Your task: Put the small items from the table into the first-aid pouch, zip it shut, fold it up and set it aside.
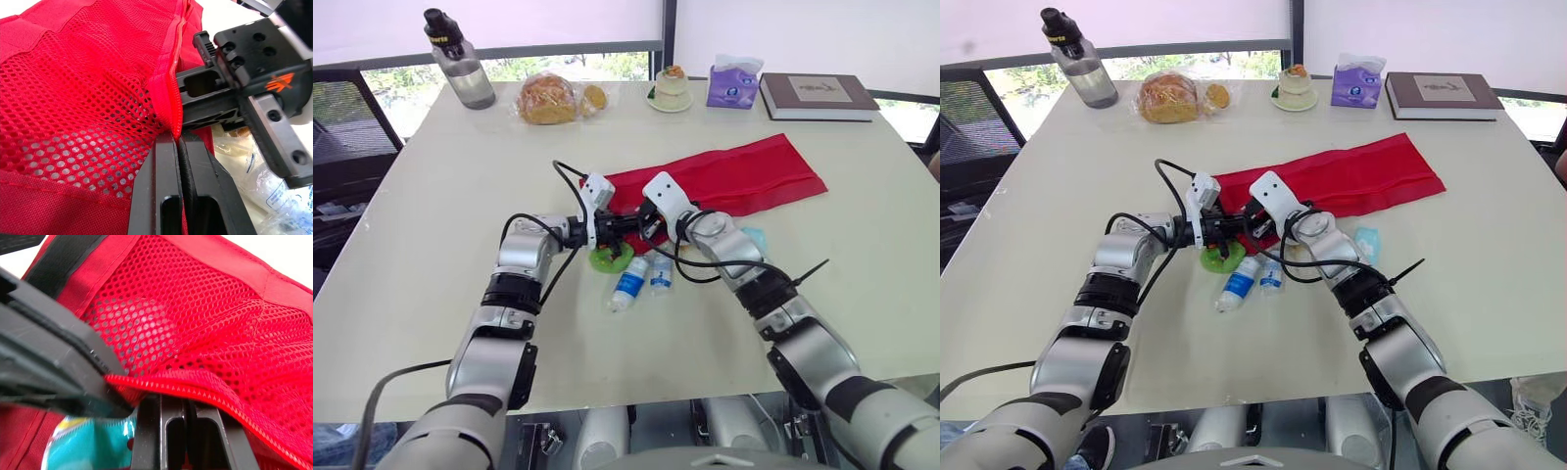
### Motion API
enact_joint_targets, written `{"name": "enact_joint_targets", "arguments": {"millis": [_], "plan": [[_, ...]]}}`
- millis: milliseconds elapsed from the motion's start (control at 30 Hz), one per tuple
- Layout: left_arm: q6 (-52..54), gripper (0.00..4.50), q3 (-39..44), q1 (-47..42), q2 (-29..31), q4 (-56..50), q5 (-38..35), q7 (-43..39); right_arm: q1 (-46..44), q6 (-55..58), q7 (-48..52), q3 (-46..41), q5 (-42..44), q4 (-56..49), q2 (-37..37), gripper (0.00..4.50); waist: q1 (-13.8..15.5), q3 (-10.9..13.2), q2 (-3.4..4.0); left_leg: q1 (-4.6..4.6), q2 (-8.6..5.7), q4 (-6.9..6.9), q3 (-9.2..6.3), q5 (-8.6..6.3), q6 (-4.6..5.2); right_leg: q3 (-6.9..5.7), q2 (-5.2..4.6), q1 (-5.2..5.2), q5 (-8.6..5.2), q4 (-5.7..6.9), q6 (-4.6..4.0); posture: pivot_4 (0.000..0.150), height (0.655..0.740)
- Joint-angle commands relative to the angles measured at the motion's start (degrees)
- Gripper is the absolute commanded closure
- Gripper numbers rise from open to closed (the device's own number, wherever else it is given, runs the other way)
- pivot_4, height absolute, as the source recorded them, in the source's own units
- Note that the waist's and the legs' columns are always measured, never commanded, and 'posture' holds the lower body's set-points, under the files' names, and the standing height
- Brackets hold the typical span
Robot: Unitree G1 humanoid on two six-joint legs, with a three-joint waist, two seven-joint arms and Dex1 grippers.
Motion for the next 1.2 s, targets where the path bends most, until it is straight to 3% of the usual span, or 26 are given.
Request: {"name": "enact_joint_targets", "arguments": {"millis": [33, 400, 533, 667, 967, 1200], "plan": [[-0.34, 4.50, -0.95, -0.06, -0.40, -1.26, -0.50, -1.75, -2.14, -2.74, -0.14, -1.83, -0.08, -1.94, 1.61, 4.44, -0.01, 0.00, 0.00, 0.00, 0.00, 0.00, 0.00, 0.00, 0.00, 0.00, 0.00, 0.00, 0.00, 0.00, 0.00, 0.150, 0.7387], [-1.40, 4.50, -0.31, -0.60, 0.43, 0.44, -0.17, -2.31, 7.36, 11.90, 14.36, 0.05, 3.82, -26.28, -9.22, 4.44, 0.05, 0.01, 0.01, -0.05, -0.01, 0.00, 0.00, 0.00, 0.00, 0.00, 0.00, -0.06, 0.00, 0.01, 0.00, 0.150, 0.7387], [-1.80, 4.50, -0.39, -0.99, 0.37, 1.12, -0.12, -2.51, 9.61, 15.00, 15.72, 2.01, 4.21, -29.88, -9.91, 4.44, -0.03, 0.01, 0.01, -0.01, 0.01, 0.00, -0.02, 0.00, 0.00, 0.00, 0.04, -0.06, -0.01, 0.05, 0.00, 0.150, 0.7387], [-1.66, 4.50, -0.41, -1.25, 0.32, 1.01, -0.25, -2.74, 9.38, 13.78, 13.87, 3.17, 2.82, -26.48, -7.72, 4.44, 0.01, 0.01, 0.01, -0.02, 0.01, 0.03, -0.01, 0.00, 0.00, 0.00, 0.04, -0.06, 0.00, 0.07, 0.00, 0.150, 0.7387], [-0.65, 4.50, -0.52, -0.57, 0.68, -0.49, -0.74, -3.27, 2.64, 1.91, 4.31, -1.26, 0.06, -7.95, 0.90, 4.44, -0.19, 0.01, 0.01, 0.02, 0.03, 0.08, 0.00, 0.00, 0.00, 0.03, 0.06, -0.06, 0.00, 0.11, 0.00, 0.150, 0.7387], [0.05, 4.50, -0.48, 0.34, 0.94, -1.78, -0.95, -3.34, -0.97, -7.80, 0.67, -3.81, -1.39, 1.31, 2.18, 4.44, -0.11, 0.01, 0.01, 0.00, 0.04, 0.12, 0.02, 0.01, -0.02, 0.07, 0.07, -0.05, 0.01, 0.10, 0.00, 0.150, 0.7387]]}}
